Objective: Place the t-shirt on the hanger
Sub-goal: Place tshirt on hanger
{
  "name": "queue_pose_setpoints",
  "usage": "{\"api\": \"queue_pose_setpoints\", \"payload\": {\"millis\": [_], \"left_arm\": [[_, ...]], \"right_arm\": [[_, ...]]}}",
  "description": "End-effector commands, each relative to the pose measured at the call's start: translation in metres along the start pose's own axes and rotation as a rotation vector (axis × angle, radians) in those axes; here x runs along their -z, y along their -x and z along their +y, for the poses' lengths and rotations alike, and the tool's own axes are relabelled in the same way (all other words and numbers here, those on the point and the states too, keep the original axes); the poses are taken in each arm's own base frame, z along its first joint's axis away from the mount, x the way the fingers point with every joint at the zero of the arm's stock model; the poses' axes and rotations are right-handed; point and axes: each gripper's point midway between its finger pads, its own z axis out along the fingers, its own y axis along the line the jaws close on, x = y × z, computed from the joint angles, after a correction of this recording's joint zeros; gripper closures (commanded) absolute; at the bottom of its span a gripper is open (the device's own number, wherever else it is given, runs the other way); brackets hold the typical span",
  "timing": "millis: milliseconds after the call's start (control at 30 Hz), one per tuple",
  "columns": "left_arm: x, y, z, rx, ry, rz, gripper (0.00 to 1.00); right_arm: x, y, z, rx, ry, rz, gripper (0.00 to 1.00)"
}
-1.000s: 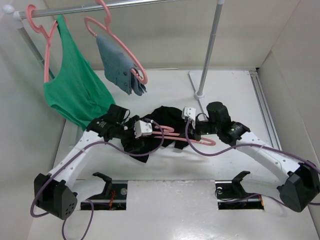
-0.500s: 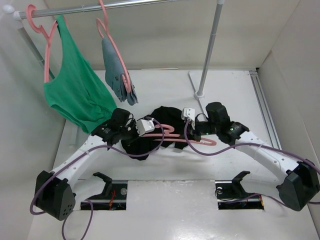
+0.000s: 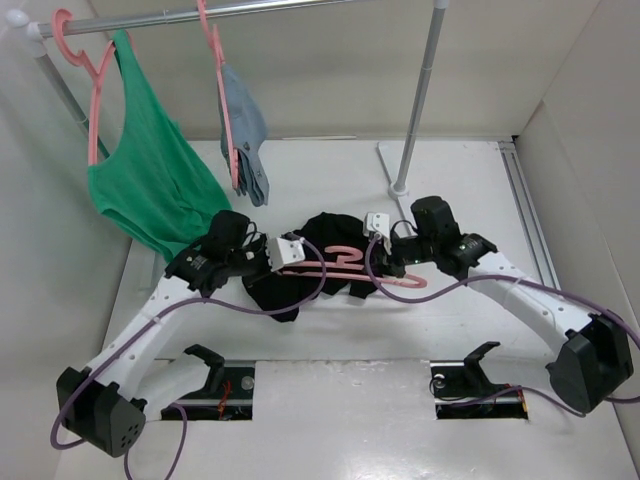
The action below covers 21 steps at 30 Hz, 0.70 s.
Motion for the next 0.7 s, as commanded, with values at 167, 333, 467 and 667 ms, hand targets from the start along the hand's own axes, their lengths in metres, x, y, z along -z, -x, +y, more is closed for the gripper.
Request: {"api": "queue_pose_setpoints", "payload": {"millis": [167,333,467,667], "left_arm": [[0.051,0.118,0.005,-0.180,-0.072,-0.403,1.00],[0.040,0.105,-0.003,-0.202,-0.119,-0.368,1.00],[0.037,0.110,-0.010,-0.191,-0.156,-0.414,1.00],[0.027,0.110,-0.009,-0.166,-0.157,-0.433,1.00]], "right_arm": [[0.004,0.014,-0.007,0.052,0.014,0.004,1.00],[-0.001,0.019,-0.017,0.053,0.000,0.000,1.00],[-0.014,0.023,-0.018,0.038,0.005,-0.045,1.00],[-0.041,0.023,-0.026,0.058,-0.002,-0.064,0.81]]}}
